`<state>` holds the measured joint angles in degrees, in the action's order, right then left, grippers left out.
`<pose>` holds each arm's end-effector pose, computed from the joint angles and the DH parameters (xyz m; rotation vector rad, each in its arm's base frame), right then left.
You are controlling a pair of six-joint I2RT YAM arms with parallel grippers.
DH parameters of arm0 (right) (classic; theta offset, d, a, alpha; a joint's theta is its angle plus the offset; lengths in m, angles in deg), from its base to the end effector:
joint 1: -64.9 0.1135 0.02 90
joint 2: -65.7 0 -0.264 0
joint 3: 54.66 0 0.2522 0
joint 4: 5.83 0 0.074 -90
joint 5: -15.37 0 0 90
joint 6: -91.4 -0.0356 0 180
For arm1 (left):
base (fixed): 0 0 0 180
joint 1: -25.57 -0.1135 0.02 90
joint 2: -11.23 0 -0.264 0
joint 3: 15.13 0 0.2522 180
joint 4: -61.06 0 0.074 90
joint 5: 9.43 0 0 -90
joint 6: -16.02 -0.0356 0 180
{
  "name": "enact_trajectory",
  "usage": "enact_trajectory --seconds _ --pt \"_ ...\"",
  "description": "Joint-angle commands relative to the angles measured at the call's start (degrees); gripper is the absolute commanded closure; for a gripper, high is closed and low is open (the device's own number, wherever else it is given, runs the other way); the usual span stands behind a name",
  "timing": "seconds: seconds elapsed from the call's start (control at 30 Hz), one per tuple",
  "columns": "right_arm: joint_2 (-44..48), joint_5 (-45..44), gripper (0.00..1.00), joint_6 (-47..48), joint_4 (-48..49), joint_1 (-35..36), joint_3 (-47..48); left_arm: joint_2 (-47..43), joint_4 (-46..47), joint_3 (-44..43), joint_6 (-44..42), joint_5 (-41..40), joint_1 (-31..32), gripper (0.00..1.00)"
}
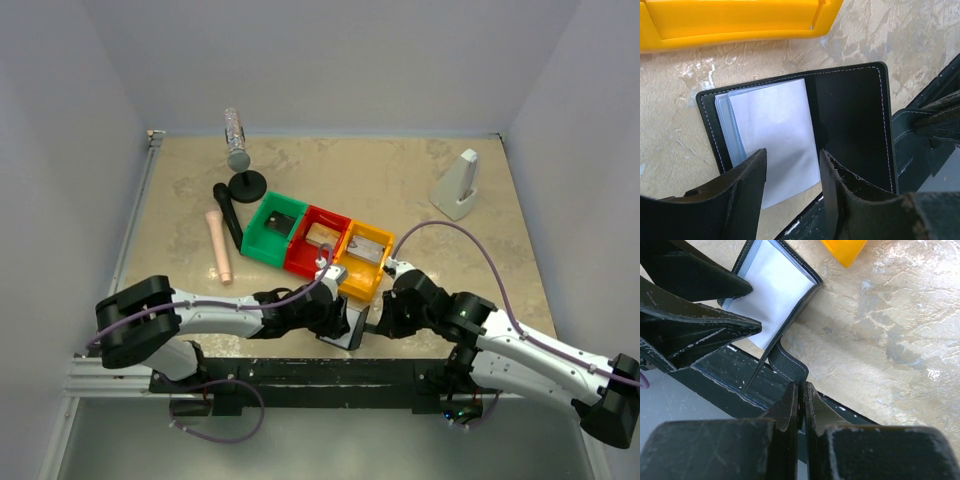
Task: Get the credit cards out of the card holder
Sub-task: Remove the credit card from the card holder.
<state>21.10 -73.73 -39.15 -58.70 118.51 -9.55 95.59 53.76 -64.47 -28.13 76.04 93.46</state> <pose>0.0892 0.1220 0.2143 -0.3056 2.6080 0.6694 0.1086 -0.2598 0.1578 0.4328 2.4496 -0.8666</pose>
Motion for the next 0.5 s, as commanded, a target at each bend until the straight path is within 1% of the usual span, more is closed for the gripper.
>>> enact_trajectory --seconds 0.0,0.13,0.27,0.47 --pt "0.13 -1.87 1.0 -1.98 0.18 0.01 -0.94 -1.82 0.05 -1.35 0.12 -1.61 -0.13 0.48" --pt "0.13 -3.01 1.0 -3.56 -0.7 0.01 -1.38 -6.65 -1.44 0.68 0.12 -5.04 -0.13 0.47" --pt "-2.5 -3.98 1.0 -6.11 -1.14 -0.08 -2.0 -9.29 -3.38 1.55 0.12 -7.5 -0.13 0.46" --pt "-3.03 -3.81 1.0 -7.35 0.53 0.01 -3.14 -8.6 -3.21 2.79 0.91 -6.89 -0.13 0.46"
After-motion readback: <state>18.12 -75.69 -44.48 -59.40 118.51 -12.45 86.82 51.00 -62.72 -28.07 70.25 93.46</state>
